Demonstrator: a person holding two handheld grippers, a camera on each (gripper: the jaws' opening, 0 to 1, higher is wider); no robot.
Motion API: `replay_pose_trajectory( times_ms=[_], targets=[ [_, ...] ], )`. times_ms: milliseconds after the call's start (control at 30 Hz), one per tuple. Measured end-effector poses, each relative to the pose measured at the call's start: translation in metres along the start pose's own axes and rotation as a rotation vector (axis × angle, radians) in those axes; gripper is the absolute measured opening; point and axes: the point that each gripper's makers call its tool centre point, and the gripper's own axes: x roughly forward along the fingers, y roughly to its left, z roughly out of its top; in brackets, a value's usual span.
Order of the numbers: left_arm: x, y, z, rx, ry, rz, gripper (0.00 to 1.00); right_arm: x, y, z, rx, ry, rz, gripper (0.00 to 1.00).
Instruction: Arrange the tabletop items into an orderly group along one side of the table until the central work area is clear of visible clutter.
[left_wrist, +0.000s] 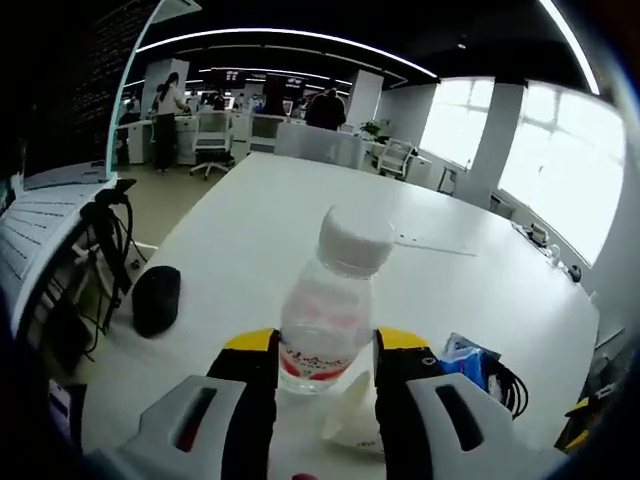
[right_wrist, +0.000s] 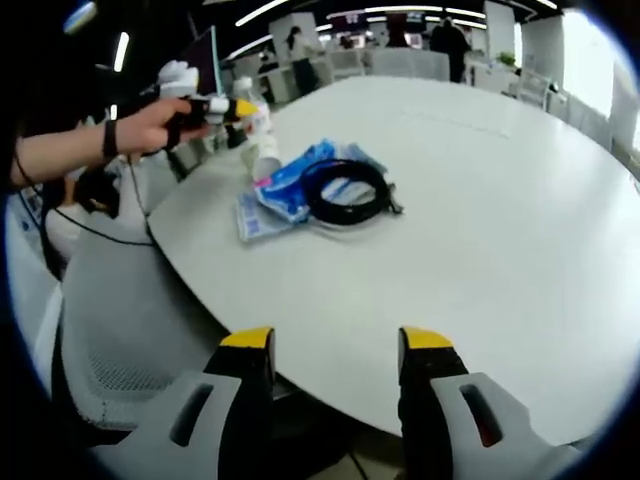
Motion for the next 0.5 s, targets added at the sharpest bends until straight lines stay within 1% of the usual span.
replay_pose_trajectory(
  times_ms=[167, 333, 433, 500],
  targets=[
    [0.0004, -0.0006, -0.0002, -0.035, -0.005, 0.037, 0.36, 0.0006, -0.0002, 0.0017, 0.006, -0.003, 0.005, 0.45],
    [0.0012, -0.0014, -0.001, -0.068, -0.002, 0.048, 0.37, 0.0011, 0.0008, 0.002, 0.008, -0.005, 0.009, 0.45],
    [0.0012, -0.0013, -0.0011, -0.072, 0.003, 0.046, 0.37, 0.0015, 0.0001, 0.0012, 0.012, -0.007, 0.01, 0.45],
    [-0.0013, -0.0015, -0.0014, -0.059, 0.009, 0.053, 0.36, 0.0014, -0.0001, 0.0, 0.014, -0.006, 0.012, 0.46]
  ],
)
